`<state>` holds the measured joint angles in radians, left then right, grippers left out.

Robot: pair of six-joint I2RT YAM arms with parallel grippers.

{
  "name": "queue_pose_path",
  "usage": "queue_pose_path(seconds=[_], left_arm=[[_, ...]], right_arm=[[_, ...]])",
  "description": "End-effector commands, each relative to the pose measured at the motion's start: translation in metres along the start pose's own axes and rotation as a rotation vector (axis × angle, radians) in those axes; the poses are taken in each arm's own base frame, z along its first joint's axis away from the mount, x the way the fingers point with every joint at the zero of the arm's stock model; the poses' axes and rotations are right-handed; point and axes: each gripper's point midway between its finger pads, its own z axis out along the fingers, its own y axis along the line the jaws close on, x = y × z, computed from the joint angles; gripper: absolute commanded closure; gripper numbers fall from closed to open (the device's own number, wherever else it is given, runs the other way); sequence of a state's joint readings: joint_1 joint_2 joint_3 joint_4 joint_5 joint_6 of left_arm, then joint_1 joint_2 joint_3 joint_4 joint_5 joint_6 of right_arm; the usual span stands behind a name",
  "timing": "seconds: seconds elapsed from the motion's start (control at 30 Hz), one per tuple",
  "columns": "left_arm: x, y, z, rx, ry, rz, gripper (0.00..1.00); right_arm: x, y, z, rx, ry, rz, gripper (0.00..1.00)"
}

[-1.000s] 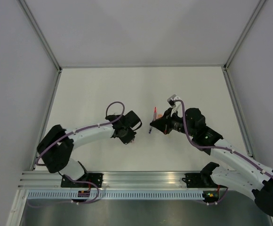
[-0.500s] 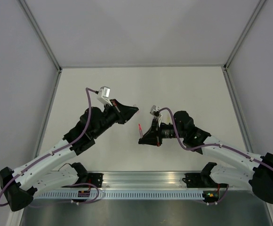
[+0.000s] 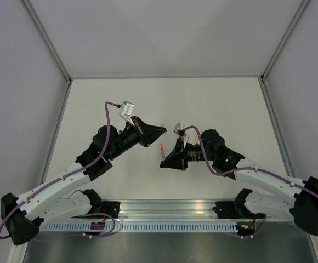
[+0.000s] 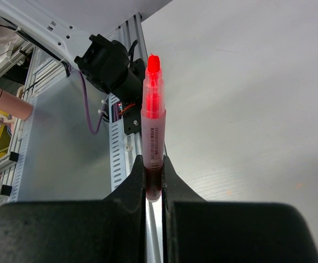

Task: Insert the pens into the pen caps

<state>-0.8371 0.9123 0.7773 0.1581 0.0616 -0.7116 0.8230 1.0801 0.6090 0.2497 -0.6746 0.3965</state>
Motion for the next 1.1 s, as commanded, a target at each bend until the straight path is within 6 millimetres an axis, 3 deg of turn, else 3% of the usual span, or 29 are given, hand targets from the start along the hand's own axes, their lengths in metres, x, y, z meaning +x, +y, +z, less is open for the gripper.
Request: queue_pose_path(seconds=[0.0, 0.4, 1.07], left_arm=[[-0.004, -0.011, -0.003, 0.069, -0.011, 0.066, 0.98], [0.006, -0.005, -0.012, 0.064, 0.019, 0.102, 0.98], [0.02, 0.009, -0.013, 0.026, 0.06, 0.135, 0.98]], right_arm=[[-0.013, 0.0, 0.005, 0.004, -0.041, -0.023, 1.0], [-0.018, -0.009, 0.001, 0.073, -0.062, -0.034, 1.0], [-0.022, -0.009, -0.002, 0.088, -0.079, -0.049, 1.0]])
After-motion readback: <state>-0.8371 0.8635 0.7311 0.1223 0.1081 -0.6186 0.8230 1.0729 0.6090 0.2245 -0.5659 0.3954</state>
